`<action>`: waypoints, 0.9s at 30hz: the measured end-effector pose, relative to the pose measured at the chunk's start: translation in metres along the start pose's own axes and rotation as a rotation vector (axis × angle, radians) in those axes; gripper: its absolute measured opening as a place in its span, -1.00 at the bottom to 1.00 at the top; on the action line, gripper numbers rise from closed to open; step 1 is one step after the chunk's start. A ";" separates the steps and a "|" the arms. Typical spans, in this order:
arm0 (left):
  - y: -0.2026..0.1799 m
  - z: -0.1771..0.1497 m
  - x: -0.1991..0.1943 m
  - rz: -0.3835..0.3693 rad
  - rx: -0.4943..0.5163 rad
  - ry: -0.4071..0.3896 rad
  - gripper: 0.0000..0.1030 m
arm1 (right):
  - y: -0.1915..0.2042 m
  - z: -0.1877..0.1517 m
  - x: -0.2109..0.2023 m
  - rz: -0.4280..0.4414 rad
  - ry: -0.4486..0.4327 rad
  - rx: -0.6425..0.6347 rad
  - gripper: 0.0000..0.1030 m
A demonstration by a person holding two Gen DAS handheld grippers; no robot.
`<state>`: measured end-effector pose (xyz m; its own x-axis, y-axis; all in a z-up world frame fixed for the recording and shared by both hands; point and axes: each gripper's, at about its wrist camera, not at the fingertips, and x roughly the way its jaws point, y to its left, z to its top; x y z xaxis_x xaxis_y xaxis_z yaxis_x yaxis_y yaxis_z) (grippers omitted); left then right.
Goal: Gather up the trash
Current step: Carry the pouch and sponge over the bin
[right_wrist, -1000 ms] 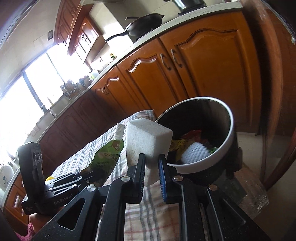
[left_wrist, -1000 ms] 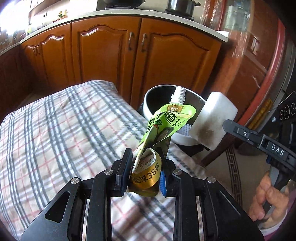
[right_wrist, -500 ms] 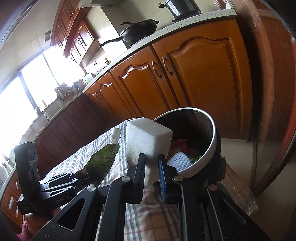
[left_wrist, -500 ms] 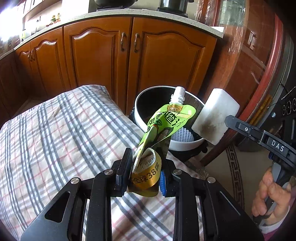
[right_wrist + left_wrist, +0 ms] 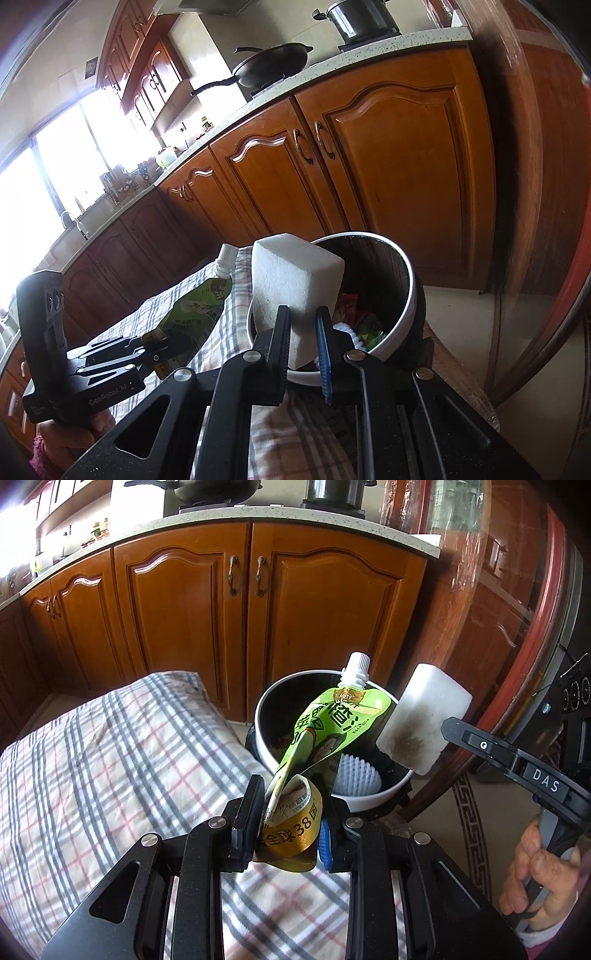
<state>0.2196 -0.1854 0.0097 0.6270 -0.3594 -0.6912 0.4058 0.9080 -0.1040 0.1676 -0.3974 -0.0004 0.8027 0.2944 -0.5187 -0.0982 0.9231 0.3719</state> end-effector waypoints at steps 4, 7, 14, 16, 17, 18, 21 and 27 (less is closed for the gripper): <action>-0.003 0.006 0.005 -0.001 0.013 -0.001 -0.53 | -0.003 0.002 0.002 -0.009 0.001 -0.003 -0.74; -0.003 0.009 0.010 0.001 0.015 0.003 -0.54 | -0.005 0.003 0.004 -0.019 0.002 -0.005 -0.74; -0.005 0.013 0.023 0.011 0.017 0.022 -0.53 | -0.009 0.007 0.010 -0.042 0.010 -0.009 -0.74; -0.005 0.014 0.026 0.014 0.018 0.026 -0.53 | -0.009 0.007 0.012 -0.046 0.011 -0.008 -0.74; -0.005 0.015 0.028 0.017 0.019 0.029 -0.53 | -0.009 0.007 0.012 -0.047 0.011 -0.008 -0.74; -0.005 0.015 0.029 0.018 0.018 0.030 -0.53 | -0.010 0.008 0.013 -0.049 0.012 -0.008 -0.74; -0.006 0.017 0.032 0.025 0.021 0.035 -0.53 | -0.010 0.008 0.015 -0.055 0.015 -0.009 -0.74; -0.008 0.020 0.037 0.033 0.028 0.043 -0.53 | -0.012 0.012 0.021 -0.060 0.021 -0.015 -0.74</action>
<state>0.2527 -0.2105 -0.0013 0.6116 -0.3190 -0.7240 0.4042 0.9127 -0.0606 0.1924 -0.4051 -0.0065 0.7949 0.2430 -0.5560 -0.0588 0.9429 0.3280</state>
